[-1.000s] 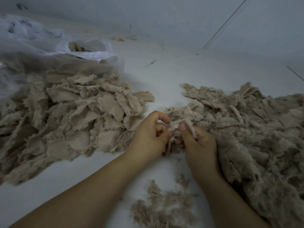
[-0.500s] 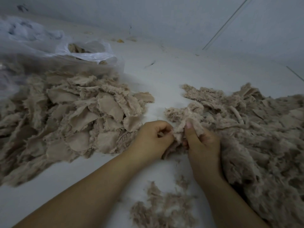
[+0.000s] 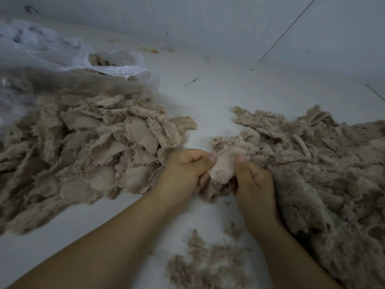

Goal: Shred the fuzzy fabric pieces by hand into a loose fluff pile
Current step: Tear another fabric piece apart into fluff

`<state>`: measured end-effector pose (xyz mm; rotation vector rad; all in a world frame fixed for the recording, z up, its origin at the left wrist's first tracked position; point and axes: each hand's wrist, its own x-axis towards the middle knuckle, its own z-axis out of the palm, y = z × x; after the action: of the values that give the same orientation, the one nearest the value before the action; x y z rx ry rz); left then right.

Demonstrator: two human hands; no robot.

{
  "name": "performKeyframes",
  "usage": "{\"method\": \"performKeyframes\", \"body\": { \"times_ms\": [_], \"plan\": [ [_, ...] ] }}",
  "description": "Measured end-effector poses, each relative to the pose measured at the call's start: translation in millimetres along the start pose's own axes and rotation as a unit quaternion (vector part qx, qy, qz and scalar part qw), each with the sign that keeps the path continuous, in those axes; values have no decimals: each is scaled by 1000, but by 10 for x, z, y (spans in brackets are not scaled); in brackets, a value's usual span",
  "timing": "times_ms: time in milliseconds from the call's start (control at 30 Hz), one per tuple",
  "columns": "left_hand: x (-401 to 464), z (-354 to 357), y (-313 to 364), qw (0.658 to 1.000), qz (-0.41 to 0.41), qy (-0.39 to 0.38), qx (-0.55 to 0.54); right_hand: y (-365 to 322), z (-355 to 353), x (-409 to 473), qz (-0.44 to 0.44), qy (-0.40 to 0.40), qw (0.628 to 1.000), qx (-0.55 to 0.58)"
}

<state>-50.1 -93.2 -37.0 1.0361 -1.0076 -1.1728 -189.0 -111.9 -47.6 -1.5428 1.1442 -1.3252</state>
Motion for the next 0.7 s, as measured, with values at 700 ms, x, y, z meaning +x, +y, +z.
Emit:
{"method": "performKeyframes", "body": {
  "times_ms": [700],
  "plan": [
    [55, -180, -12, 902, 71, 18, 426, -6, -10, 4, 17, -62, 998, 20]
  ]
}}
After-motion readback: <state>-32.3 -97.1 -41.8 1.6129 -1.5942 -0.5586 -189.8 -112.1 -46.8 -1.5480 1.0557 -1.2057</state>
